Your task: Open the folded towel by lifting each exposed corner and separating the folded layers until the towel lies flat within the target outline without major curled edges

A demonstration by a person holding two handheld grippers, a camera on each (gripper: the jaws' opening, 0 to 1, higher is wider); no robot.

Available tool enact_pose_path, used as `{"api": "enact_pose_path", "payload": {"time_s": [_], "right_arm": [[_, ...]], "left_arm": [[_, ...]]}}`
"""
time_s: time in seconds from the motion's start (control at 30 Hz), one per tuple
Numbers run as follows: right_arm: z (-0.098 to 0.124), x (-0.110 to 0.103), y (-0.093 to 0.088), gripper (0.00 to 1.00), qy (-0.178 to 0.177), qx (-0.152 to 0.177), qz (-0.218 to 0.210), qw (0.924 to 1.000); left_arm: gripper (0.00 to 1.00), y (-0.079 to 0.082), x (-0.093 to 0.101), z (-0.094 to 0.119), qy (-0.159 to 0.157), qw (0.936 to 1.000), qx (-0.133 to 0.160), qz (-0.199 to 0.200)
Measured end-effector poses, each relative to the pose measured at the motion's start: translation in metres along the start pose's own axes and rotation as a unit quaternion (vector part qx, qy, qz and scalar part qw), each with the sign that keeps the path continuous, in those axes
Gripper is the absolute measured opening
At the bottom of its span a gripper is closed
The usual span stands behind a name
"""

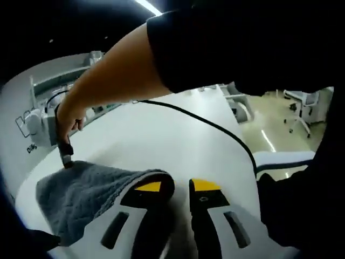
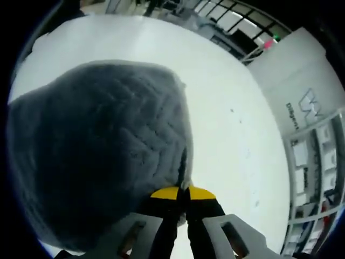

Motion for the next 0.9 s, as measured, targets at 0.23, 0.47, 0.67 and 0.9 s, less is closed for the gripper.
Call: {"api": "enact_pose_path", "payload": {"time_s": [0.23,0.47,0.67,0.9], "right_arm": [[0.001,-0.001,-0.001,0.00,-0.003,0.002,-0.005,1.0000],[0.004,-0.004,-0.001,0.00,-0.004,0.002,-0.008,1.0000],[0.002,-0.002,-0.001,0.00,-0.005,0.000,-0.010,0.9999],[0.001,-0.001,-0.001,0.00,-0.008,-0.001,-0.007,0.9999]], "left_arm": [[0.57,0.015,0.006,0.020,-0.008,0.9949,0.082,0.058],[1.00,0.025,0.023,0.034,-0.028,0.9924,0.105,0.057],[1.00,0.037,0.019,0.059,-0.022,0.9830,0.168,0.070],[1.00,0.034,-0.007,0.097,0.080,0.9807,0.166,0.065]]}}
Point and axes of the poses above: the point that each gripper's makers call its tool centre point, and the gripper's own axes: z roughly backward along the fingers, x roughly to its right, y roughly out of its top, the point moved 9 cm from there along z, roughly backward along the fingers, and after that the axes turned 15 degrees about -y, right-handed, at the moved point
